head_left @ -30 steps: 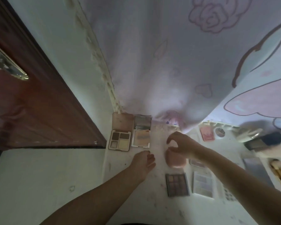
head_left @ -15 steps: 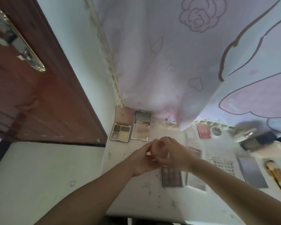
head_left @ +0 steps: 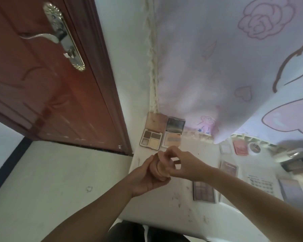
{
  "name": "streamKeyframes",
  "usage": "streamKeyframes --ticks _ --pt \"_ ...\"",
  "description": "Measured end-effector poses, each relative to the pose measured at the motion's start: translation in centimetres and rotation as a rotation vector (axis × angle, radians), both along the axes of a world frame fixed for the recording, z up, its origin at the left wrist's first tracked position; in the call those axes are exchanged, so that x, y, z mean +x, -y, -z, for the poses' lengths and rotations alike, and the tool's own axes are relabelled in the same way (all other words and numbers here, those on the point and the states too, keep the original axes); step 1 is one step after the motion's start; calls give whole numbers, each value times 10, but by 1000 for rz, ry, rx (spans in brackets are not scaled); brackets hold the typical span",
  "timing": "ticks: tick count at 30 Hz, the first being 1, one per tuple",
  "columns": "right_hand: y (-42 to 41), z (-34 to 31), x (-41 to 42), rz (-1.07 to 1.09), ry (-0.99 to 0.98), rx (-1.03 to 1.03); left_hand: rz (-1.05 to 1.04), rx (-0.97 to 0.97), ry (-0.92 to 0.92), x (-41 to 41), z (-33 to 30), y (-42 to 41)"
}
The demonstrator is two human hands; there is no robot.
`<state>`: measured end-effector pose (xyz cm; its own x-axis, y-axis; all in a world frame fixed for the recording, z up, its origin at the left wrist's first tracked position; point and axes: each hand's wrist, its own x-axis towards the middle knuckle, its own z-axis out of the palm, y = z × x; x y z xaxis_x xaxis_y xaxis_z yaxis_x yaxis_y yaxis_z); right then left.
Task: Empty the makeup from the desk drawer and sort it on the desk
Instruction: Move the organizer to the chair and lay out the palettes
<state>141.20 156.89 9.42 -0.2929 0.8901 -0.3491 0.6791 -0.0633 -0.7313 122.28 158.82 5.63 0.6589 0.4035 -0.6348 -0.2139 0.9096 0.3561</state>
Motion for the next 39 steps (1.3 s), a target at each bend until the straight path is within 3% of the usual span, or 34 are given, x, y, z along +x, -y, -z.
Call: streamKeyframes --ticks 3,6,9,13,17,19,26,29,32,33,35,39 --pt "-21 -2 -10 168 -129 -78 -51 -97 -17 -22 8 -5" --pt "-46 2 -19 322 -191 -95 -2 -44 -84 -39 13 -9" --pt "-60 15 -35 247 -24 -87 72 196 -318 -48 24 -12" --pt "-72 31 -54 261 -21 -61 84 532 -596 -53 34 -20" --pt "-81 37 -64 320 -29 -35 261 914 -896 -52 46 -30" --pt "-84 40 -67 335 -17 -28 303 977 -973 -53 55 -34" --pt "-73 32 -46 418 -38 -35 302 1051 -1039 -54 59 -37" --pt "-46 25 2 442 105 -2 97 1332 -1059 -40 33 -23" --pt "3 24 47 302 352 -85 106 1601 -867 -6 18 -4" --pt "19 26 58 237 430 -117 188 1607 -786 10 17 4" --pt "51 33 69 112 547 -164 400 1442 -674 43 19 22" --pt "94 54 70 -114 717 -92 659 1064 -755 91 35 50"
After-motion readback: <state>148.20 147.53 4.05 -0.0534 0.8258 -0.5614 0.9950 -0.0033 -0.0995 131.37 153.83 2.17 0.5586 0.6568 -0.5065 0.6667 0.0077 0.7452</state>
